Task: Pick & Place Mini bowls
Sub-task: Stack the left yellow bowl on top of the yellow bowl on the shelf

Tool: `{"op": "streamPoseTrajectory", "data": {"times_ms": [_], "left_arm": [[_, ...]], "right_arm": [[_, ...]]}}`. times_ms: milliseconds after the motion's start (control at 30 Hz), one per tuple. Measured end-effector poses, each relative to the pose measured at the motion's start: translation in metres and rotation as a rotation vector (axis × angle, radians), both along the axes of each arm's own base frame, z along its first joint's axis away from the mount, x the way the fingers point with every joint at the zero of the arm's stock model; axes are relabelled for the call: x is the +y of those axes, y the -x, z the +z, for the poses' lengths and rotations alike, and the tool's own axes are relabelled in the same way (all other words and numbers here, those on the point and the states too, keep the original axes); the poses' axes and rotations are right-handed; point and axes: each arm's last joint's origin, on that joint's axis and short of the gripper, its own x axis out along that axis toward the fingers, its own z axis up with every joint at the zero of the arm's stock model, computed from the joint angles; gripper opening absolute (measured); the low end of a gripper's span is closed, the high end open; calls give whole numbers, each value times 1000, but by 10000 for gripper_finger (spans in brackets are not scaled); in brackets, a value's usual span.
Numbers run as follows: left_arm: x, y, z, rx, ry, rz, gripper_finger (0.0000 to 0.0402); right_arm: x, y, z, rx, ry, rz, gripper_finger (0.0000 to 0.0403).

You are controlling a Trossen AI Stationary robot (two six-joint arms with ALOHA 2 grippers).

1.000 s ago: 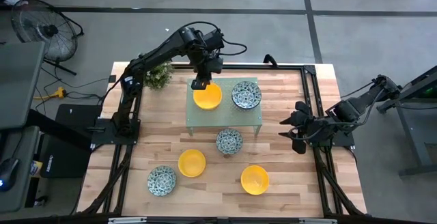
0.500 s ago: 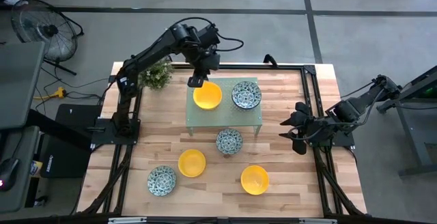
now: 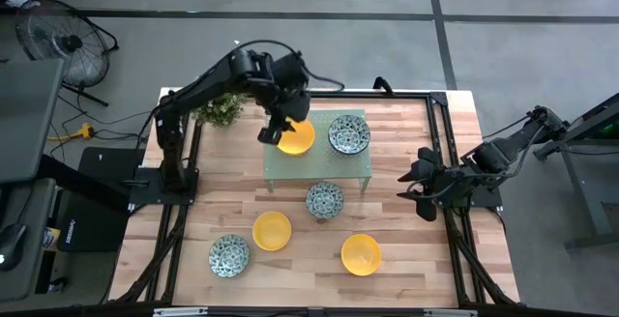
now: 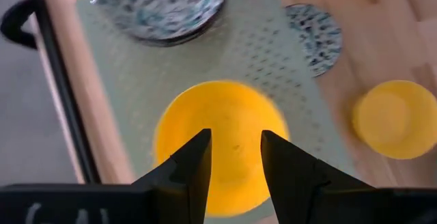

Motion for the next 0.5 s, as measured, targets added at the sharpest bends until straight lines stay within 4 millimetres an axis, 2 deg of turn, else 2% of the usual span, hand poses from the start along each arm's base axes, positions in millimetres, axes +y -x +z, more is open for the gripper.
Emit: {"op": "streamPoseTrajectory", "data": {"times_ms": [167, 333, 500], "left_arm": [[-28, 8, -6, 49, 32, -33, 123], [-61, 18, -35, 196, 85, -34, 123], [-99, 31, -61, 309, 40, 14, 123]], "right_arm": [[0, 2, -1, 27, -17, 4, 195], [-1, 3, -3, 48, -13, -4, 195], [-1, 3, -3, 48, -25, -16, 195]]}}
